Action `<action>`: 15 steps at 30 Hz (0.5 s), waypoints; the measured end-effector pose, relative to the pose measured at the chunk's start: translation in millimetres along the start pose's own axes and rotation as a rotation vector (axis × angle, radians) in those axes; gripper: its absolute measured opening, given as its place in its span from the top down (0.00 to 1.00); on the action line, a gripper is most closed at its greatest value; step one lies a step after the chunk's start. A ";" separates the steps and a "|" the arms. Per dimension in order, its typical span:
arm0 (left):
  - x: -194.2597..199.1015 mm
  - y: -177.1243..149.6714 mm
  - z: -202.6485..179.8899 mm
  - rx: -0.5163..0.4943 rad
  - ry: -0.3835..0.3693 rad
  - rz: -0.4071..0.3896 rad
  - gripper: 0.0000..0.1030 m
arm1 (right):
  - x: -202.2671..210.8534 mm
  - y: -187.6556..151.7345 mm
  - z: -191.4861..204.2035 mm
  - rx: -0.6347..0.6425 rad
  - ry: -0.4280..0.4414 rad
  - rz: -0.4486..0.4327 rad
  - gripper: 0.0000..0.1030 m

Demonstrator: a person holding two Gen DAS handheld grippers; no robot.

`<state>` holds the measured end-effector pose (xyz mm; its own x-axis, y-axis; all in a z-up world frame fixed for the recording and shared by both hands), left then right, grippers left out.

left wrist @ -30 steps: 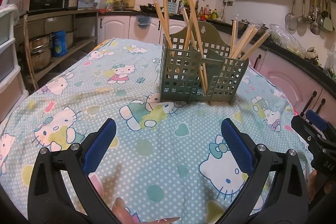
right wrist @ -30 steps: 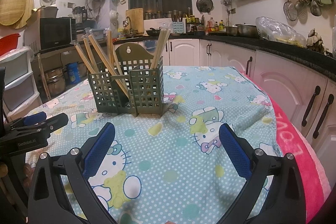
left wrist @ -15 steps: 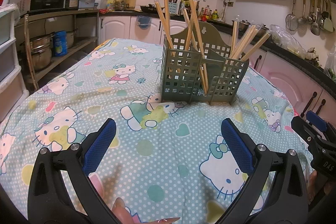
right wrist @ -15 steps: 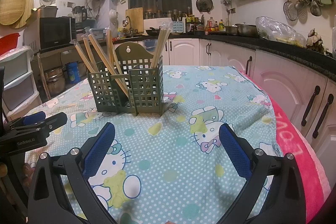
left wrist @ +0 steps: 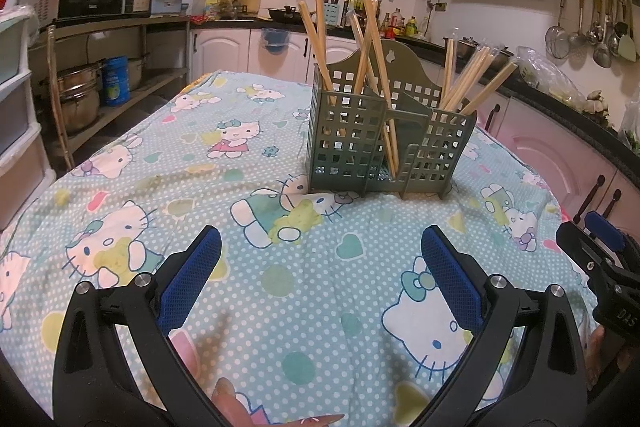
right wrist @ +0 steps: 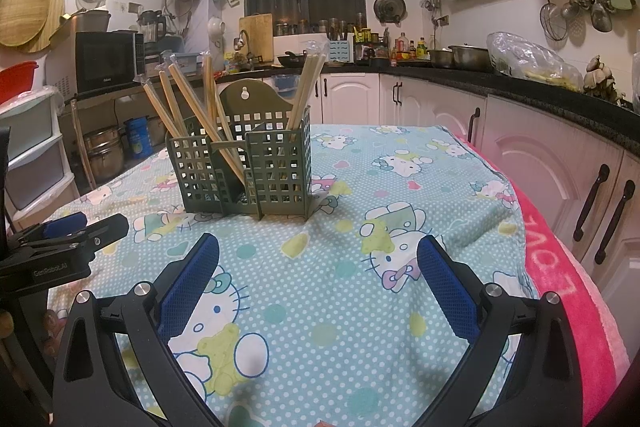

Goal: Organize utensils

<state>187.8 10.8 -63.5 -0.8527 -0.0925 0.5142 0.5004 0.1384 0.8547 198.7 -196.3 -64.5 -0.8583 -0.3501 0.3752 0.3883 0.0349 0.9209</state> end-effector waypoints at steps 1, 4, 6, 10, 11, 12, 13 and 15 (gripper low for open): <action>-0.3 -0.1 0.0 0.002 0.000 0.001 0.11 | 0.0 0.0 0.0 0.000 0.000 0.000 0.06; -0.6 0.0 0.2 0.004 0.000 0.001 0.11 | -0.1 0.1 -0.1 0.000 0.000 0.000 0.06; -0.8 -0.2 -0.1 0.004 -0.002 0.003 0.11 | -0.7 -0.5 -0.5 -0.001 -0.001 0.004 0.06; -0.7 0.4 -1.0 0.003 -0.011 0.002 0.11 | -3.0 -2.5 -3.6 -0.007 -0.006 0.012 0.06; -0.1 0.8 -1.4 0.001 -0.003 -0.003 0.11 | -3.0 -2.7 -4.5 -0.009 -0.008 0.013 0.06; 0.0 0.9 -2.2 -0.001 -0.006 -0.004 0.11 | -3.1 -2.7 -5.3 -0.011 -0.009 0.015 0.06; -0.3 0.9 -2.1 0.002 -0.007 0.000 0.11 | -3.2 -3.1 -7.1 -0.014 -0.011 0.016 0.06; -2.6 -0.1 0.7 0.026 -0.009 0.027 0.11 | -4.5 -2.5 -8.9 -0.022 -0.014 0.025 0.06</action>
<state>189.9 11.7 -65.0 -0.8403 -0.0799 0.5362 0.5192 0.1660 0.8384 204.6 -203.2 -69.5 -0.8528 -0.3364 0.3995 0.4169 0.0224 0.9087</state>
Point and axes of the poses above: each gripper's, at about its wrist camera, not at the fingertips, and x roughly against the way its jaws point, z to its left, y to its top, the point moved 8 cm from there along -x, roughly the way its jaws point, and after that the axes turned 7 degrees about y, right-handed, at the moved point
